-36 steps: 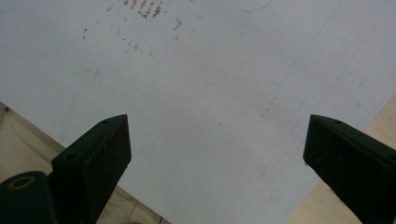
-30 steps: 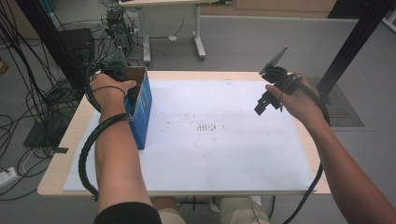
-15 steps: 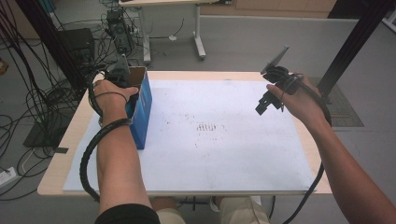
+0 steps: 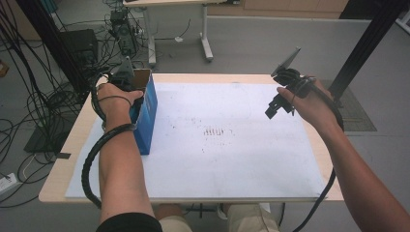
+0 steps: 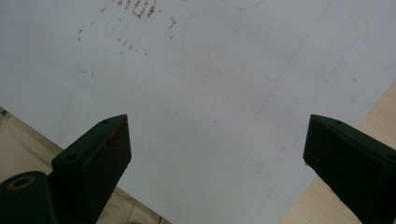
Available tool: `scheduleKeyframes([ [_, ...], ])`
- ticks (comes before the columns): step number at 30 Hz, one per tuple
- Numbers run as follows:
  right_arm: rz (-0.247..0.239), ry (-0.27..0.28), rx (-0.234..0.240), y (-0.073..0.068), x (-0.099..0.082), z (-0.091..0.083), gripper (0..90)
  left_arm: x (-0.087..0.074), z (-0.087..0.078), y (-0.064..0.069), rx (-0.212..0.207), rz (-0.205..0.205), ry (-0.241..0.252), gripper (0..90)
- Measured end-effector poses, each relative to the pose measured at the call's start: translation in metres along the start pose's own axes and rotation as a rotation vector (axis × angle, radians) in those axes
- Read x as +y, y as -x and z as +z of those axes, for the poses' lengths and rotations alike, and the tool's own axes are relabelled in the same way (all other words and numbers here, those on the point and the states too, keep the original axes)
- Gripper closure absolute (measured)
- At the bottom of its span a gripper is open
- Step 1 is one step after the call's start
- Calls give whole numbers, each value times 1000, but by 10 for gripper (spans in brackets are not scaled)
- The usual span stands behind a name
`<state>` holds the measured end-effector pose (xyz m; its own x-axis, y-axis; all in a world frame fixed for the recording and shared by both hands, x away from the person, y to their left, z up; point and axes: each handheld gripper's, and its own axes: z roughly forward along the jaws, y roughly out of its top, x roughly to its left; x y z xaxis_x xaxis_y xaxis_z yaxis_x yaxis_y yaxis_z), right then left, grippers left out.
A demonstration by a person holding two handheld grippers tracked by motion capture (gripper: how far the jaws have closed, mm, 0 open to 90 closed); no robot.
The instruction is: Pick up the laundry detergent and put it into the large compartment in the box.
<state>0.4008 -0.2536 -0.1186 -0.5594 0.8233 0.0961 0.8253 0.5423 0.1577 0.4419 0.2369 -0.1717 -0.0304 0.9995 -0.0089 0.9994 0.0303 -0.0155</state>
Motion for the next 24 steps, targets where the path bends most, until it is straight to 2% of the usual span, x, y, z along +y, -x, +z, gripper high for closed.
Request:
scheduleKeyframes([
  [24, 10, 11, -6, 3, -3, -5, 77, -1, 0, 1, 4, 1, 6, 364],
])
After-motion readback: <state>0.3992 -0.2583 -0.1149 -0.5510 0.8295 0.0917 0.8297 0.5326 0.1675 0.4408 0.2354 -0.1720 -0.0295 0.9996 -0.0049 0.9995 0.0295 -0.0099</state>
